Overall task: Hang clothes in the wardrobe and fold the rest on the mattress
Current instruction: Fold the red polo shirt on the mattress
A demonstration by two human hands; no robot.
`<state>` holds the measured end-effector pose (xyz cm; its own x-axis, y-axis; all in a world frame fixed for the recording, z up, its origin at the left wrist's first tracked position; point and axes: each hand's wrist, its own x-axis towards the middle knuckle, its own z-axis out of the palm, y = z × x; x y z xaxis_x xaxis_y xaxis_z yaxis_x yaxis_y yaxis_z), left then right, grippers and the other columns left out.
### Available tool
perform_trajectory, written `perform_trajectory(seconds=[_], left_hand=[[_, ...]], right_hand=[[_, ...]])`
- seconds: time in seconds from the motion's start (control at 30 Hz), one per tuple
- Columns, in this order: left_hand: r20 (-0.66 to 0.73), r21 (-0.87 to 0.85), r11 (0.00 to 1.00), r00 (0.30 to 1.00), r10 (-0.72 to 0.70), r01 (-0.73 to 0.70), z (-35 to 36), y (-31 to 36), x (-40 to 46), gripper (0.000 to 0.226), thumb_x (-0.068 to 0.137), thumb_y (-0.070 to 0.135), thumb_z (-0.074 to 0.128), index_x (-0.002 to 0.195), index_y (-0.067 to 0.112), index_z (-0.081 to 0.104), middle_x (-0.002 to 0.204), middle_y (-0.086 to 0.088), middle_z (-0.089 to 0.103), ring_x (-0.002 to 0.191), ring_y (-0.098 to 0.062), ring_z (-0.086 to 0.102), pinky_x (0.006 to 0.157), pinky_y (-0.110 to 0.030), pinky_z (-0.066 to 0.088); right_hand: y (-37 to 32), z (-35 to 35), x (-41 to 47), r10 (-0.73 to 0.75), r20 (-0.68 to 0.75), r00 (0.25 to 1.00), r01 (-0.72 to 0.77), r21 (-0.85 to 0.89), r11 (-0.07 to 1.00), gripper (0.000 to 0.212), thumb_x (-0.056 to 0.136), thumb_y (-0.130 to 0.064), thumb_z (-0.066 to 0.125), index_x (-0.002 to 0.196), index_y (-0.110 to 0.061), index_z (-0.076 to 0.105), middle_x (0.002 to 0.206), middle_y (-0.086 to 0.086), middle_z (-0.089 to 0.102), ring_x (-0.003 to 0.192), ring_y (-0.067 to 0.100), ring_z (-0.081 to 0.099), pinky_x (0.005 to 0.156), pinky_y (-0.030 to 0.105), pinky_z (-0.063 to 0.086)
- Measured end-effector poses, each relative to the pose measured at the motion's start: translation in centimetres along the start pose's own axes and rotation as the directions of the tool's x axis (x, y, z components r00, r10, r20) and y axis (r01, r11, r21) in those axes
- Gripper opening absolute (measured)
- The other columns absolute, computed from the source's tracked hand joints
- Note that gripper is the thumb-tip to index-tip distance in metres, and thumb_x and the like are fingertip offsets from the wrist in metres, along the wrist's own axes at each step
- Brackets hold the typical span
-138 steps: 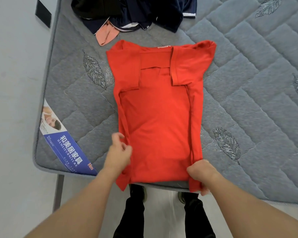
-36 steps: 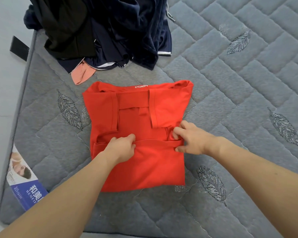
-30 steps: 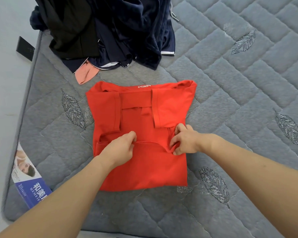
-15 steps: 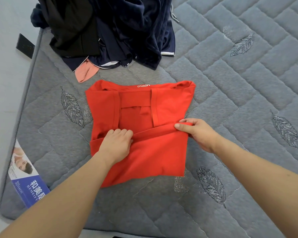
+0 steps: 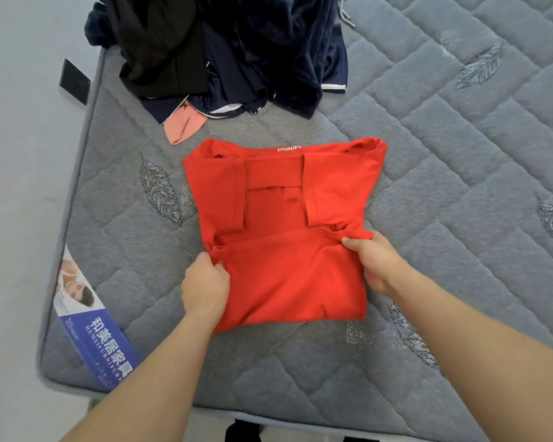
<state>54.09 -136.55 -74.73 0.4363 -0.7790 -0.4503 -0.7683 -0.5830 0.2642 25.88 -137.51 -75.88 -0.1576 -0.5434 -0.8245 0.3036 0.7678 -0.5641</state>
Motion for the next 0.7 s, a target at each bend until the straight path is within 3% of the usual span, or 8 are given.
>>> perform_trajectory(seconds=[0.13, 0.27, 0.33, 0.4, 0.43, 0.53, 0.6, 0.7], left_hand=[[-0.174, -0.14, 0.978, 0.976, 0.13, -0.155, -1.5, 1.0, -0.2, 0.023, 0.1, 0.017, 0.046, 0.101, 0.003, 0.063, 0.103, -0.023, 0.062, 0.1, -0.041, 0.056, 0.082, -0.044, 0.04], [-0.135, -0.298, 0.954, 0.991, 0.004, -0.044, -5.1, 3.1, 1.3, 0.03, 0.102, 0.021, 0.043, 0.088, 0.003, 0.062, 0.102, -0.023, 0.064, 0.099, -0.039, 0.058, 0.08, -0.041, 0.038], [-0.031, -0.096, 0.995, 0.999, -0.016, 0.013, -7.2, 4.0, 2.3, 0.029, 0.098, 0.021, 0.044, 0.092, 0.001, 0.063, 0.107, -0.027, 0.065, 0.104, -0.043, 0.06, 0.083, -0.043, 0.043], [0.075, 0.168, 0.985, 0.997, 0.012, -0.024, -8.6, 4.6, 3.1, 0.02, 0.091, 0.015, 0.048, 0.095, 0.0, 0.061, 0.112, -0.029, 0.064, 0.107, -0.045, 0.06, 0.083, -0.042, 0.045], [0.096, 0.186, 0.979, 0.993, 0.062, -0.079, -9.1, 4.9, 3.5, 0.016, 0.091, 0.013, 0.047, 0.092, 0.003, 0.06, 0.111, -0.029, 0.064, 0.105, -0.045, 0.06, 0.082, -0.042, 0.045], [0.029, -0.172, 0.964, 0.977, 0.213, -0.205, -9.8, 6.4, 5.6, 0.023, 0.101, 0.017, 0.042, 0.086, 0.009, 0.056, 0.092, -0.019, 0.065, 0.087, -0.033, 0.059, 0.074, -0.041, 0.041], [-0.006, -0.478, 0.872, 0.993, 0.114, -0.103, -9.5, 8.1, 8.5, 0.03, 0.104, 0.022, 0.041, 0.08, 0.012, 0.056, 0.075, -0.008, 0.057, 0.079, -0.021, 0.049, 0.066, -0.038, 0.036], [-0.093, -0.461, 0.881, 0.993, 0.071, -0.106, -7.8, 10.6, 13.6, 0.029, 0.104, 0.023, 0.041, 0.093, 0.005, 0.061, 0.09, -0.016, 0.062, 0.087, -0.026, 0.054, 0.072, -0.037, 0.035]], right_hand=[[-1.8, 0.8, -1.3, -0.082, 0.17, 0.982, 0.092, -0.055, 0.994, 0.02, 0.089, -0.009, 0.069, 0.105, -0.013, 0.059, 0.096, 0.008, 0.07, 0.08, 0.017, 0.068, 0.069, 0.028, 0.056], [-5.2, 1.2, -1.7, -0.169, 0.219, 0.961, 0.184, -0.05, 0.982, 0.02, 0.092, -0.024, 0.067, 0.109, -0.012, 0.068, 0.101, 0.006, 0.075, 0.085, 0.016, 0.072, 0.071, 0.026, 0.057], [-7.4, 1.2, -1.3, -0.168, 0.136, 0.976, 0.18, -0.081, 0.98, 0.034, 0.095, -0.041, 0.061, 0.115, -0.015, 0.068, 0.106, 0.002, 0.075, 0.093, 0.015, 0.071, 0.08, 0.03, 0.057], [-9.1, 1.1, -0.5, -0.153, 0.065, 0.986, 0.163, -0.219, 0.962, 0.047, 0.094, -0.058, 0.052, 0.11, -0.018, 0.07, 0.102, -0.003, 0.075, 0.092, 0.013, 0.071, 0.08, 0.029, 0.055], [-9.6, 1.2, 0.0, -0.163, 0.048, 0.985, 0.17, -0.308, 0.936, 0.051, 0.094, -0.062, 0.048, 0.107, -0.018, 0.071, 0.101, -0.004, 0.074, 0.092, 0.012, 0.069, 0.082, 0.029, 0.053], [-10.5, 1.5, 1.8, -0.271, 0.043, 0.962, 0.266, -0.393, 0.88, 0.042, 0.1, -0.05, 0.046, 0.111, -0.015, 0.066, 0.11, 0.0, 0.068, 0.102, 0.017, 0.062, 0.095, 0.034, 0.047], [-11.5, 1.7, 3.3, -0.378, 0.012, 0.926, 0.356, -0.369, 0.859, 0.027, 0.102, -0.035, 0.05, 0.103, -0.012, 0.063, 0.102, 0.004, 0.063, 0.094, 0.018, 0.057, 0.09, 0.034, 0.046], [-13.9, 2.0, 6.1, -0.535, -0.076, 0.841, 0.438, -0.483, 0.758, 0.03, 0.1, -0.034, 0.053, 0.09, -0.006, 0.06, 0.084, 0.003, 0.057, 0.08, 0.017, 0.051, 0.074, 0.034, 0.041]])
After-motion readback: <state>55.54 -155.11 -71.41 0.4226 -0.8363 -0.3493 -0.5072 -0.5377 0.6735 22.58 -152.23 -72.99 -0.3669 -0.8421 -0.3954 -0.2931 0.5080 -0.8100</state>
